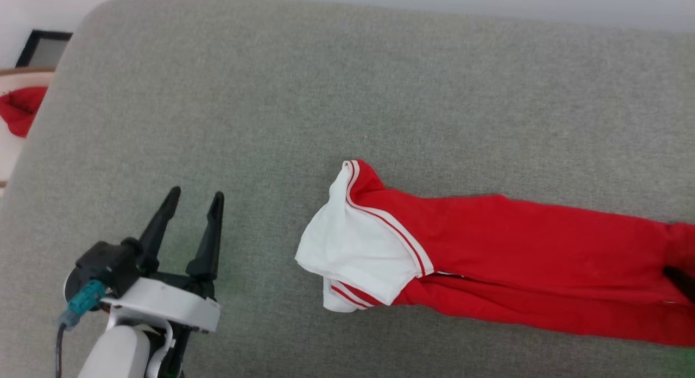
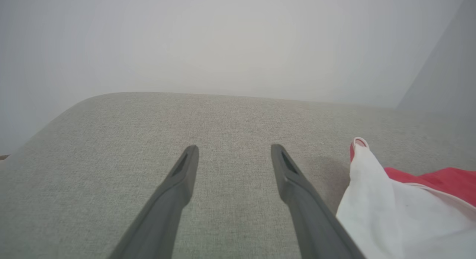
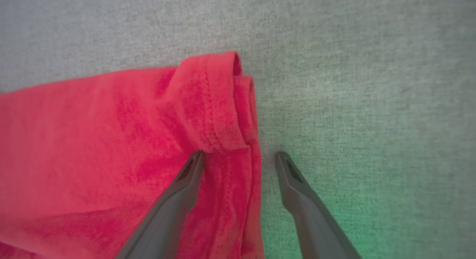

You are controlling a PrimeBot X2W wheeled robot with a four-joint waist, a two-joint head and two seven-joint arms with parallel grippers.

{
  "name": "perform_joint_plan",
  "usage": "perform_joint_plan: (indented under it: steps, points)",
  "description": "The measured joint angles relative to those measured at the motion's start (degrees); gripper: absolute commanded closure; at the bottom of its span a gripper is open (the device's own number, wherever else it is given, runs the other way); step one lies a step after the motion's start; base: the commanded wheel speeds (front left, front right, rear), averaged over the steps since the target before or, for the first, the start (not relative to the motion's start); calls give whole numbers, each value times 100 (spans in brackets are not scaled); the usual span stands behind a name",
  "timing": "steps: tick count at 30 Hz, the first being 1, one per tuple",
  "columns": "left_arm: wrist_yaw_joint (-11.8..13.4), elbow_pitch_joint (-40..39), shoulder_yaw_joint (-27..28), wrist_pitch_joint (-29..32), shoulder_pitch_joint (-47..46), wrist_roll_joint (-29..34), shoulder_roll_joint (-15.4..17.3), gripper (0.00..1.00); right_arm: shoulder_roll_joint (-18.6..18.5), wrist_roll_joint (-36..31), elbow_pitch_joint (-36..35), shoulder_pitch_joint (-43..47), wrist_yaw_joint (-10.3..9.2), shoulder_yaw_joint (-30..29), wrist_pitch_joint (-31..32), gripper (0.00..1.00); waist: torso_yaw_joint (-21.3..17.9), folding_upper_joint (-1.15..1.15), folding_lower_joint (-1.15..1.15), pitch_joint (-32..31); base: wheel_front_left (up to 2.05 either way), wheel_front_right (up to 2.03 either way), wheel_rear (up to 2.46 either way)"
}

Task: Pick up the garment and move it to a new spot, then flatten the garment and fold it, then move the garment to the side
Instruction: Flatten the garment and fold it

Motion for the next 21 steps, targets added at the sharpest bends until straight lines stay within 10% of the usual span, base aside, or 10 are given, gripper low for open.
perform_joint_plan:
  steps: [7,8,10,21]
  points:
    - [-1,-13,-2,0,-129,-57,-2,0,56,-142,-115,-113,-2,-121,383,0,86,0,0,239,0,0,0]
    - [-1,-13,-4,0,-152,-57,-2,0,59,-147,-137,-115,-2,-131,411,47,93,0,0,263,0,0,0]
    - [-1,-8,-13,0,-168,-57,-4,0,76,-175,-182,-123,-3,-151,445,100,101,0,0,299,0,0,0]
    - [-1,24,31,0,-183,-52,42,0,330,-160,-352,-229,3,-272,19,100,-93,0,0,321,0,0,0]
